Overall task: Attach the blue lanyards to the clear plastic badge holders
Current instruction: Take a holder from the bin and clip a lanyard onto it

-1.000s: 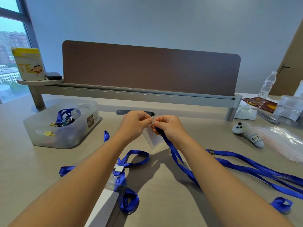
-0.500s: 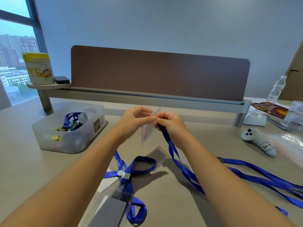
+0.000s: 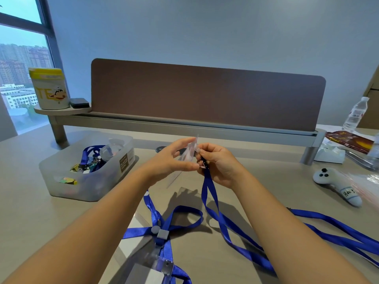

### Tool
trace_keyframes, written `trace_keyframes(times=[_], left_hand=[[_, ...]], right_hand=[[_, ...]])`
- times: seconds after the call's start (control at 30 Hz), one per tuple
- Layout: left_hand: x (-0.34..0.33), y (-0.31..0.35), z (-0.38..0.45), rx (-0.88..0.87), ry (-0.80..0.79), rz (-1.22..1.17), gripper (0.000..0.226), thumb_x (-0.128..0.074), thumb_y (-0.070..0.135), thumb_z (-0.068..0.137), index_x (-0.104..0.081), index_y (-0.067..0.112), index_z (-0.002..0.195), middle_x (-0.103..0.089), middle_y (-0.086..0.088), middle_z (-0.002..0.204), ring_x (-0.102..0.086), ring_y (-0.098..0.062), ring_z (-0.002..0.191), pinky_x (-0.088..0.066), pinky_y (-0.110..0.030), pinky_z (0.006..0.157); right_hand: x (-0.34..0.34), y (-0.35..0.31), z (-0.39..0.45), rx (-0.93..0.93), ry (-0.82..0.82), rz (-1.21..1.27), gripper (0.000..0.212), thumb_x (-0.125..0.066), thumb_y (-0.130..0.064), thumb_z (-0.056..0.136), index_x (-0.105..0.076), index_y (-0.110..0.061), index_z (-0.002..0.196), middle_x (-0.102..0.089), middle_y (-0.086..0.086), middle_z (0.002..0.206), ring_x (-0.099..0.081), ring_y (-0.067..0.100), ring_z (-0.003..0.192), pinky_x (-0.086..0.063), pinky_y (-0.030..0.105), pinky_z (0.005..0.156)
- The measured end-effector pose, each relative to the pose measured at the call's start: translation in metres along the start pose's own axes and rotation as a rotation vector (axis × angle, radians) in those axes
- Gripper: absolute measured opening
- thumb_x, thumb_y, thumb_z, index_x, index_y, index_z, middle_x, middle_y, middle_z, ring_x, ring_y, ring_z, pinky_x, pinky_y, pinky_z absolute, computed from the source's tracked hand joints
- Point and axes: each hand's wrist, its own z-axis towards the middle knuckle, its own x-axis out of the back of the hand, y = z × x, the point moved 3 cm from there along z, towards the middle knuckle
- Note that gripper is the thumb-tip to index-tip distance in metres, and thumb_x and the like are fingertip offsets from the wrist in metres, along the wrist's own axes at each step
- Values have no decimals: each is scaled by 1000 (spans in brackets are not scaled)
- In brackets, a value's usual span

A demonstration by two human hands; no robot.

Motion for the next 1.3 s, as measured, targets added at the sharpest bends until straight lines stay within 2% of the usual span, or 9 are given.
trace_keyframes(times=[0.23,0.37,0.47,0.67,0.8,0.97,1.03,1.13,1.3], left_hand=[[10,-11,17,-24,34,11,73,-63,15,77,-24,29,136,-32,-12,143,-31,-30,133,-32,-35,97],[27,-28,26,-2,59,134,79,-73,23,70,-28,33,134,-20,-7,149,-22,-29,136,-30,-43,107],[42,-41,33,37,93,348,80,-76,32,65,-32,38,132,-27,-8,137,-29,-28,126,-35,-41,104],[50,-58,63,65,39,830,74,-70,47,66,-33,42,130,-32,-4,136,-22,-24,129,-9,-51,115],[44,-86,88,114,-41,914,78,-69,49,66,-28,43,133,-28,-4,142,-18,-25,134,-5,-52,115],[34,-137,104,212,-141,949,81,-65,53,68,-21,41,136,-18,-3,151,-10,-28,139,-5,-54,116],[33,-149,105,261,-167,949,80,-61,54,71,-19,38,138,-14,-4,153,-9,-31,140,-11,-53,115],[31,-151,100,346,-159,950,74,-55,55,75,-24,30,137,-13,-9,153,-13,-35,139,-20,-51,112],[20,-154,88,539,-134,898,65,-29,64,82,-28,24,133,-21,-13,148,-18,-38,135,-22,-56,111]], right_hand=[[0,1,13,-33,-44,-118,20,-46,-12,93,-59,-14,78,-54,2,69,-49,9,52,-47,16,47],[7,3,20,-53,-14,-436,6,-53,-13,89,-59,-14,90,-60,0,75,-50,10,56,-44,19,53],[13,3,29,-80,35,-592,23,-53,-3,87,-56,-6,110,-60,2,77,-49,10,59,-43,19,55],[29,2,67,33,261,-1028,36,-40,8,87,-57,-12,112,-58,13,117,-53,26,104,-46,36,93],[35,22,90,19,268,-1317,31,-47,2,88,-55,-13,114,-61,12,113,-54,27,103,-42,35,95],[49,75,106,-100,265,-1396,27,-46,-14,92,-56,-17,117,-60,7,121,-50,26,113,-35,37,101],[52,96,103,-241,228,-1460,34,-41,-32,94,-51,-18,123,-49,8,133,-37,31,129,-22,48,109],[53,113,92,-448,236,-1490,62,-24,-51,93,-15,-22,146,-4,11,158,7,40,143,6,63,110],[49,122,85,-507,229,-1385,68,-16,-57,91,4,-25,147,11,10,158,15,39,142,9,65,108]])
